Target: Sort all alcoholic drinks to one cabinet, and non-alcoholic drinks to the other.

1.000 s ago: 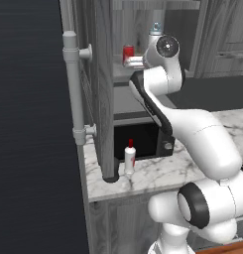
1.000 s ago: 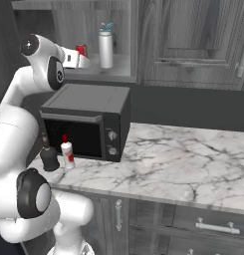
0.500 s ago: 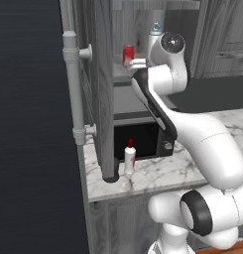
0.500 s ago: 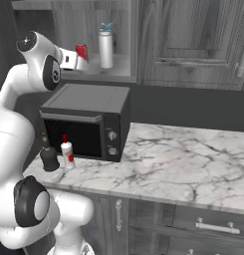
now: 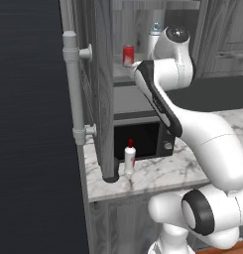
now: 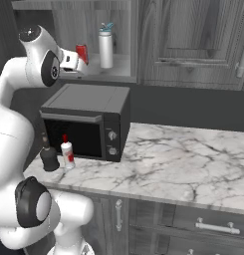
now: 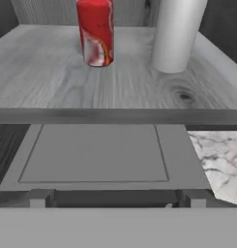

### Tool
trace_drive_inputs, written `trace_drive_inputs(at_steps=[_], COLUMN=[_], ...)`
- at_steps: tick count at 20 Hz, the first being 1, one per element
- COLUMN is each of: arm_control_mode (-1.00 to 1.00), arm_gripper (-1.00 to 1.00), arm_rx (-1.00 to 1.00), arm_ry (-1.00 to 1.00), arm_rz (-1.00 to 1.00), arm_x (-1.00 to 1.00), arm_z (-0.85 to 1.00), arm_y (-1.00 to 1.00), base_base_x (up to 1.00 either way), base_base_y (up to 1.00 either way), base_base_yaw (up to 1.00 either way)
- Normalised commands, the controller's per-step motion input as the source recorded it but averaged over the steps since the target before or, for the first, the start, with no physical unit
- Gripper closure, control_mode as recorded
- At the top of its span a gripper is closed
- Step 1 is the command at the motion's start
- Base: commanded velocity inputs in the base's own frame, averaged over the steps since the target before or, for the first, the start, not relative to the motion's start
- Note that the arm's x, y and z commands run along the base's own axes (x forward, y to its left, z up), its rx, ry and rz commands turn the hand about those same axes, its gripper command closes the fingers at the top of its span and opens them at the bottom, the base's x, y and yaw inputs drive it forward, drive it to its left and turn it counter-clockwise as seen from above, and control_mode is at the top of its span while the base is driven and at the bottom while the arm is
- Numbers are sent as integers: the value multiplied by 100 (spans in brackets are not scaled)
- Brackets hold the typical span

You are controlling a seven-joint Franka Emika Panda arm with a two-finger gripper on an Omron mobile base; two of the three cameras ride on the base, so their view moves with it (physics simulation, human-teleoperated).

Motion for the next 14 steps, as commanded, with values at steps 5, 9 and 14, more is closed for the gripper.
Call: trace_drive_inputs(at_steps=[5, 9, 14], arm_control_mode=[-100, -100, -100], arm_gripper=[-100, -100, -100], arm_rx=[0, 0, -1], arm_ry=[16, 12, 6], arm_rz=[6, 5, 5], arm_x=[-24, -29, -21], arm_z=[-22, -28, -28], arm_y=[0, 0, 0], base_base_x=[0, 0, 0], base_base_y=[0, 0, 0], base_base_yaw=[0, 0, 0])
